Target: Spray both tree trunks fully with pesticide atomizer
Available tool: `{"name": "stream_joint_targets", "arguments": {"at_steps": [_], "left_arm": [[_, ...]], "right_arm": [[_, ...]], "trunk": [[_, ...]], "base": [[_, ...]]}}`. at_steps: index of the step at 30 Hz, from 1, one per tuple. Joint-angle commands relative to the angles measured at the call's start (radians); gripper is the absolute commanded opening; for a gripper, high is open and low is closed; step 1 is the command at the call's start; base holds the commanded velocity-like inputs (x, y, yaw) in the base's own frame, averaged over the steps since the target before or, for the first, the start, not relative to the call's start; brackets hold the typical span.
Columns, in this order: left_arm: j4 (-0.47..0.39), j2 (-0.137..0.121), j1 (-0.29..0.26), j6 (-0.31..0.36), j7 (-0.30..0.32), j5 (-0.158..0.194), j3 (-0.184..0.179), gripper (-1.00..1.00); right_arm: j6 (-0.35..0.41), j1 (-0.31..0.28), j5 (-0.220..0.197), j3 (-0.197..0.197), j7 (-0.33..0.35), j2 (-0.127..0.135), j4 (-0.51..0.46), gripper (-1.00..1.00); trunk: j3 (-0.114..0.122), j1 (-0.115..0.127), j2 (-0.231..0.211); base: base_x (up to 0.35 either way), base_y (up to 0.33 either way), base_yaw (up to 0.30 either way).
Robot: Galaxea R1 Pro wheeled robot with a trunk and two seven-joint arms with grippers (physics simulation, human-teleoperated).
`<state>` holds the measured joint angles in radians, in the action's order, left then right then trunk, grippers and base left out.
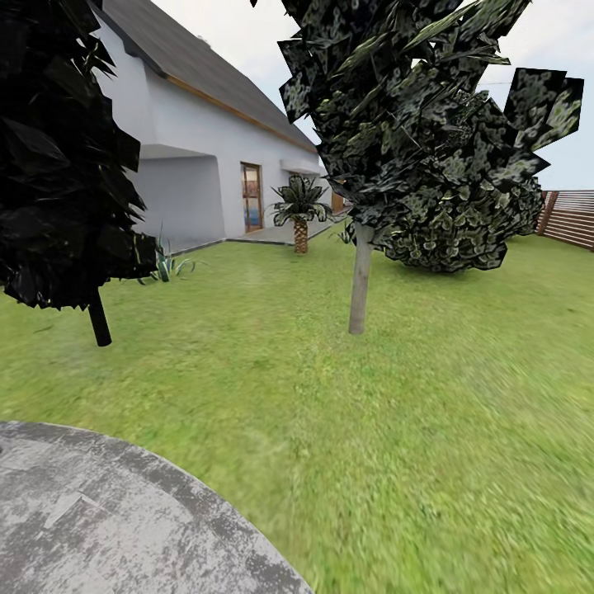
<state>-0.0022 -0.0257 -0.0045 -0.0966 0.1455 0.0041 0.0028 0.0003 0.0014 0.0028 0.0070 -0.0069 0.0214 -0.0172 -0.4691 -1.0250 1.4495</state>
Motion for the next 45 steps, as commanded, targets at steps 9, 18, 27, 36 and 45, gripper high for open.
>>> {"name": "stream_joint_targets", "arguments": {"at_steps": [9,18,27,36,45], "left_arm": [[0.001,0.0,0.0,-0.003,0.003,0.0,0.0,1.0],[0.001,0.0,0.0,-0.003,0.003,0.0,0.0,1.0],[0.001,0.0,-0.001,-0.003,0.003,0.0,0.0,1.0],[0.001,0.0,0.0,-0.003,0.003,0.0,0.0,1.0],[0.001,0.0,0.0,-0.003,0.003,0.0,0.0,1.0]], "right_arm": [[0.0,0.0,-0.001,-0.001,-0.001,0.003,-0.005,1.0],[0.0,0.0,-0.001,-0.001,-0.001,0.003,-0.008,1.0],[0.0,0.0,-0.001,-0.001,-0.001,0.002,-0.009,1.0],[0.0,0.0,-0.001,-0.001,-0.001,0.002,-0.009,1.0],[0.0,0.0,-0.001,-0.001,-0.001,0.002,-0.009,1.0]], "trunk": [[-0.001,0.0,0.0],[-0.001,0.0,0.0],[-0.001,0.0,0.0],[-0.001,0.0,0.0],[-0.001,0.0,0.0]], "base": [[0.0,0.0,0.074],[0.0,0.0,0.262],[0.0,0.0,0.296],[0.0,0.0,0.3],[0.0,0.0,0.3]]}}
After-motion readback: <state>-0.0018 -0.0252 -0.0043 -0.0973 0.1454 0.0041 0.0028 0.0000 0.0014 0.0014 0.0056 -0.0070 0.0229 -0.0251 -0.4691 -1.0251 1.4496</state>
